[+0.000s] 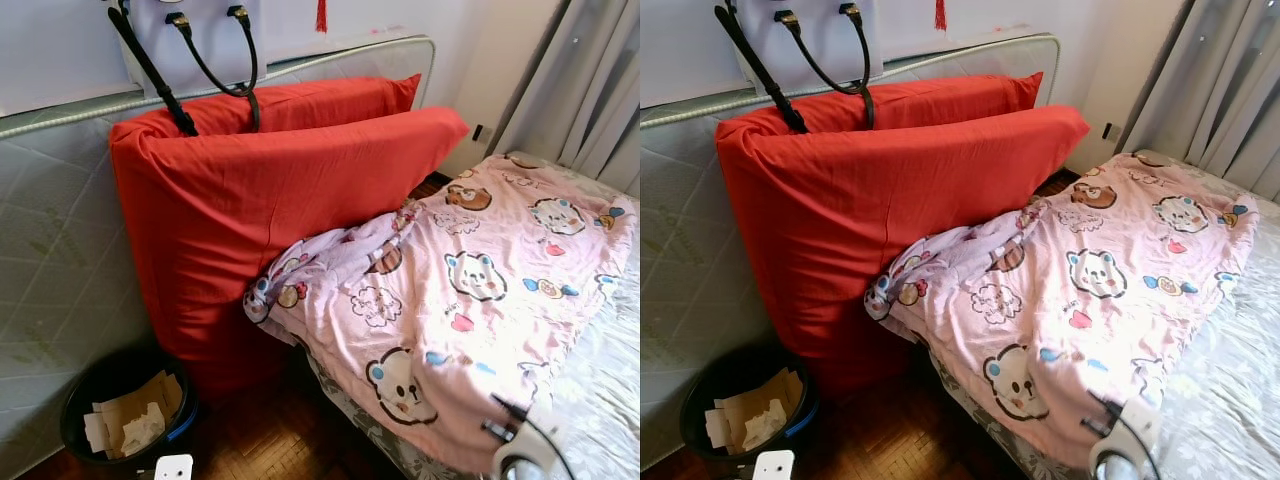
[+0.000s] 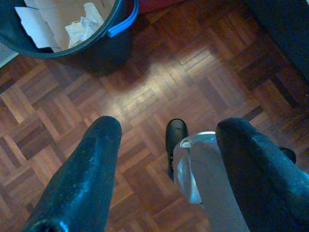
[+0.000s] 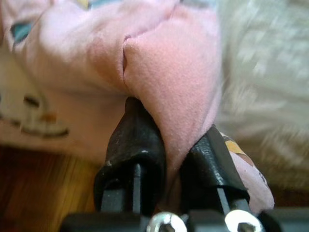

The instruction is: Clean up the room

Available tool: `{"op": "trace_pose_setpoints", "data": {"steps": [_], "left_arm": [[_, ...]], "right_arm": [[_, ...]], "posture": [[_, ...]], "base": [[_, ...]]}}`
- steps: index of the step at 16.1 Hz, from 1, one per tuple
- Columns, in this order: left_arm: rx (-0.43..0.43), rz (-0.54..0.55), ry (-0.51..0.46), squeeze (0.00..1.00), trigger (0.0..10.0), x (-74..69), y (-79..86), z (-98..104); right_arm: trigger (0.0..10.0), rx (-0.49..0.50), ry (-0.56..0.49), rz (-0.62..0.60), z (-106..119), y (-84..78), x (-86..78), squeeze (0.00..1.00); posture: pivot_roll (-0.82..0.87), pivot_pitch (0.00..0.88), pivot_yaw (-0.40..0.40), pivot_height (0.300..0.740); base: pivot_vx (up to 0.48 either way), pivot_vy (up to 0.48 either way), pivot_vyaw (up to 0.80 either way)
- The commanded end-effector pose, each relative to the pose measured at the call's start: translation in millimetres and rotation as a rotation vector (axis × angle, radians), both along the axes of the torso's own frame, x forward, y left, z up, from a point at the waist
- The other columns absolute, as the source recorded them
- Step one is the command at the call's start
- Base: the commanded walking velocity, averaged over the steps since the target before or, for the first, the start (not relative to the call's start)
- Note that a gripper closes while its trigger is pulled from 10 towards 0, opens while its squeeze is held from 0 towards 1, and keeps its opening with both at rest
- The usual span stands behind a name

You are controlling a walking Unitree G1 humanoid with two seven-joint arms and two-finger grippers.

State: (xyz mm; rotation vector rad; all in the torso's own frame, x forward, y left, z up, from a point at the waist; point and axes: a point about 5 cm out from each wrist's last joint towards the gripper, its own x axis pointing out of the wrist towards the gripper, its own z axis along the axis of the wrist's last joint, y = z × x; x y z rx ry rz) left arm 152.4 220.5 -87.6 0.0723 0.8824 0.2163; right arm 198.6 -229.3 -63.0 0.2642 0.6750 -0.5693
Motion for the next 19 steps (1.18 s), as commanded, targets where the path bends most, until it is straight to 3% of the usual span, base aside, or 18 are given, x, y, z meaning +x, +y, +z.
{"op": "trace_pose_setpoints", "data": {"steps": [1, 4, 8, 9, 11, 16, 17, 18, 19], "left_arm": [[0.000, -0.009, 0.016, 0.00, 10.0, -1.1, -1.3, -1.2], [0.006, -0.001, 0.017, 0.00, 10.0, -5.3, 8.8, -0.4], [0.009, -0.003, 0.021, 0.00, 10.0, -6.2, 9.6, -0.5], [0.008, -0.005, 0.020, 0.00, 10.0, -5.2, 8.0, -0.6], [0.006, -0.009, 0.019, 0.00, 10.0, -3.1, 5.0, -0.5], [0.002, -0.012, 0.010, 0.00, 10.0, 1.5, 1.1, 0.3], [0.001, -0.012, 0.009, 0.00, 10.0, 1.4, 1.4, 0.4], [0.001, -0.012, 0.008, 0.00, 10.0, 1.3, 1.5, 0.4], [0.001, -0.011, 0.007, 0.00, 10.0, 1.1, 1.8, 0.4]], "right_arm": [[10.0, 0.043, 0.027, -0.023, -4.9, 0.9, -6.2, 0.00], [10.0, 0.126, 0.077, -0.121, -12.4, -0.1, -17.5, 0.00], [10.0, 0.138, 0.072, -0.150, -11.6, -6.5, -18.7, 0.00], [10.0, 0.145, 0.070, -0.151, -11.6, -6.7, -18.6, 0.71], [10.0, 0.156, 0.083, -0.158, -12.9, -6.6, -20.3, 1.00], [10.0, 0.183, 0.140, -0.141, -18.8, -0.8, -27.9, 1.00], [10.0, 0.180, 0.144, -0.142, -19.0, -0.8, -28.3, 0.93], [10.0, 0.179, 0.147, -0.142, -19.1, -0.9, -28.4, 0.75], [10.0, 0.180, 0.150, -0.137, -19.1, -0.8, -28.4, 0.00]], "posture": [[0.08, 0.000, -0.106, 0.740], [0.09, 0.000, -0.107, 0.740], [0.09, 0.000, -0.105, 0.740], [0.08, 0.000, -0.105, 0.740], [0.08, 0.000, -0.104, 0.740], [0.08, 0.000, -0.104, 0.740], [0.08, 0.000, -0.104, 0.740], [0.08, 0.000, -0.104, 0.740], [0.08, 0.000, -0.104, 0.740]], "base": [[0.000, 0.000, 0.00], [0.000, 0.000, 0.00], [0.000, 0.000, 0.00], [0.000, 0.000, 0.00], [0.000, 0.000, 0.00], [0.000, 0.000, 0.00], [0.000, 0.000, 0.00], [0.000, 0.000, 0.00], [0.000, 0.000, 0.00]]}}
